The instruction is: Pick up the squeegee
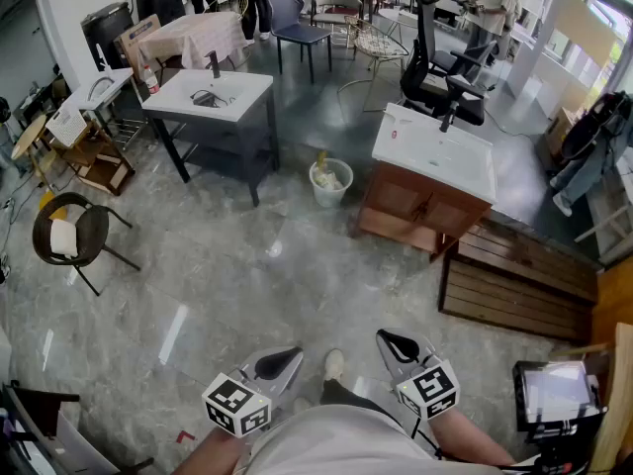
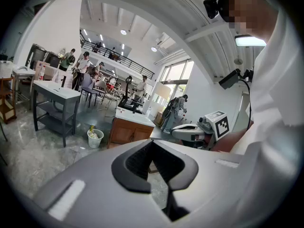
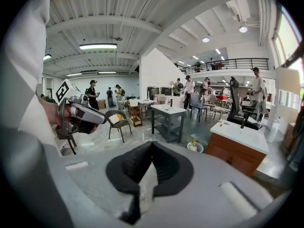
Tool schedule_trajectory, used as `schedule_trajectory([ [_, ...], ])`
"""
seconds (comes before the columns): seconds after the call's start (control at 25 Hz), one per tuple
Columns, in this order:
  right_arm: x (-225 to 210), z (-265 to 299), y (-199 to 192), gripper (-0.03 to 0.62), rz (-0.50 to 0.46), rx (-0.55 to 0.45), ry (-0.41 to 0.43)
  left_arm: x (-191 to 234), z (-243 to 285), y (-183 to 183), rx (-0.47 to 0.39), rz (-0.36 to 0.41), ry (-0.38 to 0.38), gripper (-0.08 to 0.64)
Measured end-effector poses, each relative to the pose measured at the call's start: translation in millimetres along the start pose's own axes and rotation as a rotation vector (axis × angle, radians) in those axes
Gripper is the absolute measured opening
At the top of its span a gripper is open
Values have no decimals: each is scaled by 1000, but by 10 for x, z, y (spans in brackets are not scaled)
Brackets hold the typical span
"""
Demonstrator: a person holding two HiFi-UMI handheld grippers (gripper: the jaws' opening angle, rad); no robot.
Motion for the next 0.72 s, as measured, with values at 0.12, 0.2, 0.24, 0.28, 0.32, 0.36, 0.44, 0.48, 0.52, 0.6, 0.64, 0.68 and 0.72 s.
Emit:
schedule_trajectory([
  [0.12,-408,184,184,3,-23,-20,-13,124,389,273,-16,38,-17,6],
  [0.2,-657,292,283,3,-29,-28,-14,218,642,457,-19,57,-20,6],
  [0.24,-764,336,327,2,-32,-31,-12,258,753,545,-18,61,-19,6],
  [0.28,-864,376,364,2,-35,-32,-9,293,853,626,-18,65,-16,6],
  [0.32,-964,416,392,2,-37,-33,-6,325,949,696,-17,70,-12,6],
  [0.36,-1067,459,409,2,-38,-33,-5,357,1044,753,-18,76,-7,6],
  [0.44,-1293,558,411,2,-40,-30,-5,428,1245,835,-24,84,0,6],
  [0.48,-1410,608,399,3,-37,-23,-6,464,1345,865,-28,84,2,6],
  [0.52,-1519,655,383,2,-24,-13,-8,500,1438,894,-29,81,4,6],
  [0.6,-1693,734,356,3,17,3,-12,573,1589,959,-17,75,9,6],
  [0.64,-1758,768,351,3,33,6,-14,609,1651,994,-10,75,7,6],
  [0.68,-1817,806,354,3,38,5,-17,649,1712,1027,-5,77,4,6],
  [0.72,-1873,851,361,6,38,4,-19,696,1773,1057,-3,78,0,6],
])
Point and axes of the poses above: the fingertips, and each gripper's own axes: z forward along the fingers, x to its left, y out of its top, the point moved 7 cm from there along -z, backward along the fingers, and after that the axes turned 5 degrees about z, right-handed, at the moved point
